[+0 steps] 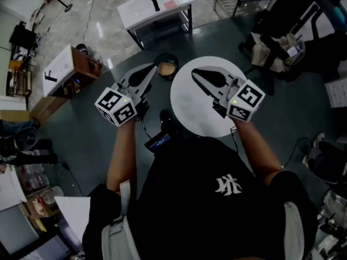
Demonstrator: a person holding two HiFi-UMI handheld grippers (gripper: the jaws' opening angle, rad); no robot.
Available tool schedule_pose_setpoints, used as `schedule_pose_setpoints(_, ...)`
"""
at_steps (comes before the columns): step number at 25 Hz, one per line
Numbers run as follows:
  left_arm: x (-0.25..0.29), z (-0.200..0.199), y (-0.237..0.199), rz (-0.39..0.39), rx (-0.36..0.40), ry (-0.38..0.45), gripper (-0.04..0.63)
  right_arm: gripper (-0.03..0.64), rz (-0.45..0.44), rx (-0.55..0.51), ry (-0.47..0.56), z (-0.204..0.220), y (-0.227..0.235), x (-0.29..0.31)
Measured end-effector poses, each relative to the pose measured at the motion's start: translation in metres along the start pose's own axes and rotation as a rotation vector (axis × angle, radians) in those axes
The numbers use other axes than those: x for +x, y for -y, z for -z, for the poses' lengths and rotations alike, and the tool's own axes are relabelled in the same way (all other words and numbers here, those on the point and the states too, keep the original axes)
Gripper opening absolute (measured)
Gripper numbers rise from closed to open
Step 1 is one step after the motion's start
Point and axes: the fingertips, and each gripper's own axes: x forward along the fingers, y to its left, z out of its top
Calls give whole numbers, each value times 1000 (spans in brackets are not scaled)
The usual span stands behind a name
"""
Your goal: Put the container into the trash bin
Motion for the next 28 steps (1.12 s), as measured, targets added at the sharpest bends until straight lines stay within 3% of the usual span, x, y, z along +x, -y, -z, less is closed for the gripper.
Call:
schedule_pose_setpoints(5, -30, 18, 46, -9, -46, 5, 3, 40, -100, 4, 21, 0, -28, -25)
schedule_pose_setpoints(11, -78, 33, 71, -65, -55, 31, 3, 40, -179, 83, -21, 31, -51, -40)
schedule_pose_setpoints(15, -114, 45, 80, -90, -126, 73, 3, 40, -233, 147, -73, 57, -80, -36)
schedule_pose_setpoints(22, -151, 62, 122, -41, -157, 131, 3, 38, -281, 136, -117, 76, -139, -31)
schedule_pose_setpoints(28, -195, 93, 176, -48, -187, 141, 3, 38, -277, 128, -147, 86, -196, -62)
